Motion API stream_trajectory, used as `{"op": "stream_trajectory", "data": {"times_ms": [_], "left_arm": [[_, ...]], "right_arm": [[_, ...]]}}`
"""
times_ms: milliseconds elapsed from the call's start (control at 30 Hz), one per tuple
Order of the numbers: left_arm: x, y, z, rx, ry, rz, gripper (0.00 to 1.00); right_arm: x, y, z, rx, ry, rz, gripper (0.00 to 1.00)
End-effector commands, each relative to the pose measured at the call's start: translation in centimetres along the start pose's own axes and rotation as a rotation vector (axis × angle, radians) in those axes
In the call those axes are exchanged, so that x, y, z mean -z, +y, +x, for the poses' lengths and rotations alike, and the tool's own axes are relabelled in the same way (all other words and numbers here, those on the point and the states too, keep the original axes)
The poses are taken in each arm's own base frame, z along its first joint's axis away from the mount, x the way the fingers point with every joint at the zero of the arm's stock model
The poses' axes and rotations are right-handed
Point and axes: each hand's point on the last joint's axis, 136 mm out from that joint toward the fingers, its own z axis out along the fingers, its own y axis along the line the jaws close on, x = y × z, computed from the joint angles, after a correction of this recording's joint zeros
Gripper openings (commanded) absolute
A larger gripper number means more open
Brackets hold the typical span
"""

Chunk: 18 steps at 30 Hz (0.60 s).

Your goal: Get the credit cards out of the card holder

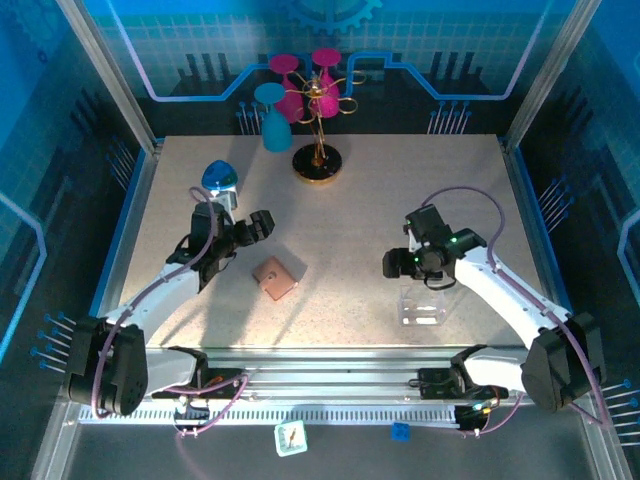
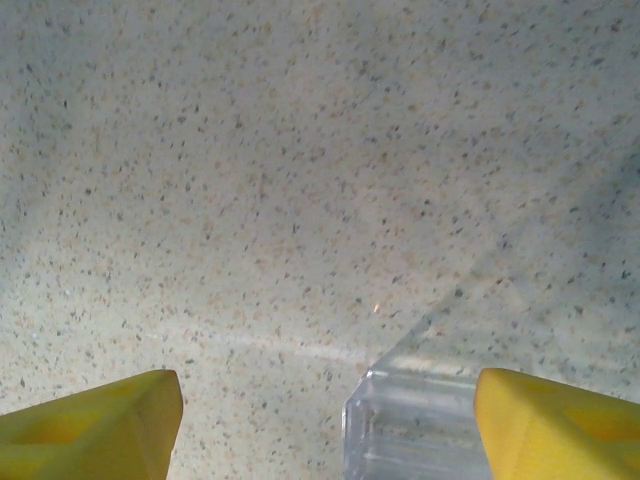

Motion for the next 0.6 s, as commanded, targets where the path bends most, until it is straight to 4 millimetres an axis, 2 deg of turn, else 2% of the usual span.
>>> {"op": "stream_trajectory", "data": {"times_ms": [0,333,567], "left_arm": [[-0.4,-2.0,-0.9,0.043,0.001,0.056,0.98],[-0.7,-2.4,-1.1,0.026,-0.006,0.047,0.97],[-0.6,-2.0,-0.6,0.020,0.009,0.030,0.98]], "right_arm": [[0.6,-0.7,1.8,-0.013,0.057,0.099,0.74],[-0.5,-0.1,3.5,-0.010,0.120,0.121,0.47],[-1.5,-0.1,4.1,-0.011,0.142,0.128,0.38]]}}
